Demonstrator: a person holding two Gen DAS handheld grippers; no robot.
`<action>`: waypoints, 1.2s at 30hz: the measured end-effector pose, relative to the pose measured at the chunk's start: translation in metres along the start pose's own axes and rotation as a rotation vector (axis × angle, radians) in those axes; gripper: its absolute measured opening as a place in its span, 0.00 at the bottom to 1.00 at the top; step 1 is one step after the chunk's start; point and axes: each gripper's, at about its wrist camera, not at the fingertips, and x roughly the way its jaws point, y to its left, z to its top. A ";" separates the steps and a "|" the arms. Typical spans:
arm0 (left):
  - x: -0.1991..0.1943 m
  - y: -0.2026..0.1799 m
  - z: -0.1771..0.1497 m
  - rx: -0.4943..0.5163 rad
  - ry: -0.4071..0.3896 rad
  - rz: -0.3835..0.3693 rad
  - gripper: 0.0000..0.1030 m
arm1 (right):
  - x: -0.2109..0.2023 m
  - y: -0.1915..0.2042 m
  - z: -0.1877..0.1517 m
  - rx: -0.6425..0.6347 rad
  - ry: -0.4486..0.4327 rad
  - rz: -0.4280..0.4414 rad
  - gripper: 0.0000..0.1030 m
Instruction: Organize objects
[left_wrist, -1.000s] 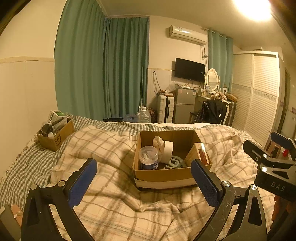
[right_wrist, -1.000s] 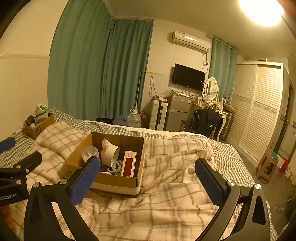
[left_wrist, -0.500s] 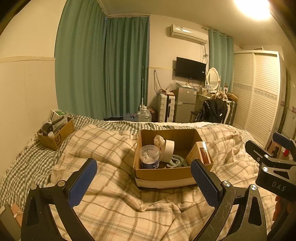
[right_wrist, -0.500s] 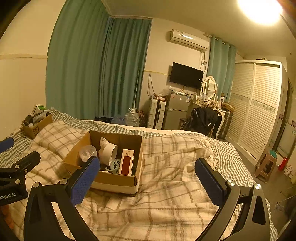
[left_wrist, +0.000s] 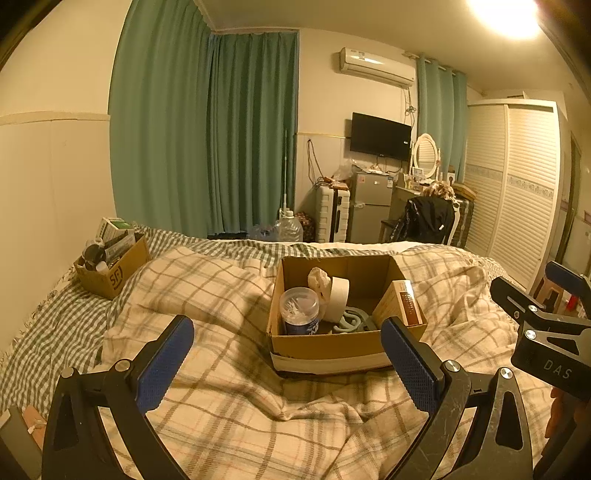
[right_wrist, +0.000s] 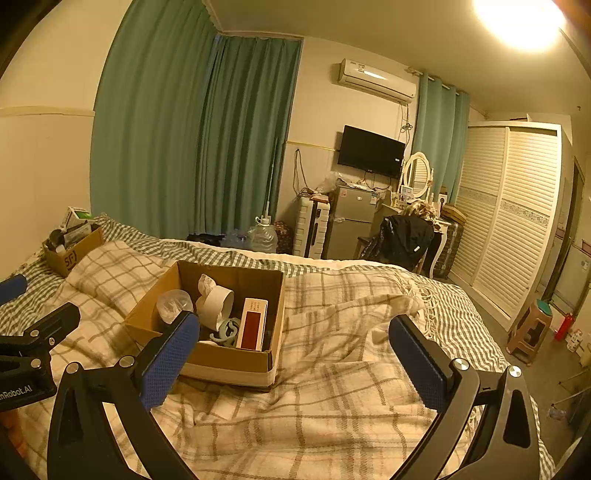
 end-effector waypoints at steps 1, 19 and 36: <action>0.000 0.000 0.000 0.000 -0.001 0.001 1.00 | 0.000 -0.001 0.000 0.001 0.000 0.000 1.00; 0.003 0.001 -0.002 0.023 0.013 0.023 1.00 | 0.000 0.000 0.000 0.002 0.007 -0.008 1.00; 0.001 -0.001 -0.001 0.032 0.010 0.017 1.00 | 0.001 0.002 -0.002 -0.001 0.018 -0.011 1.00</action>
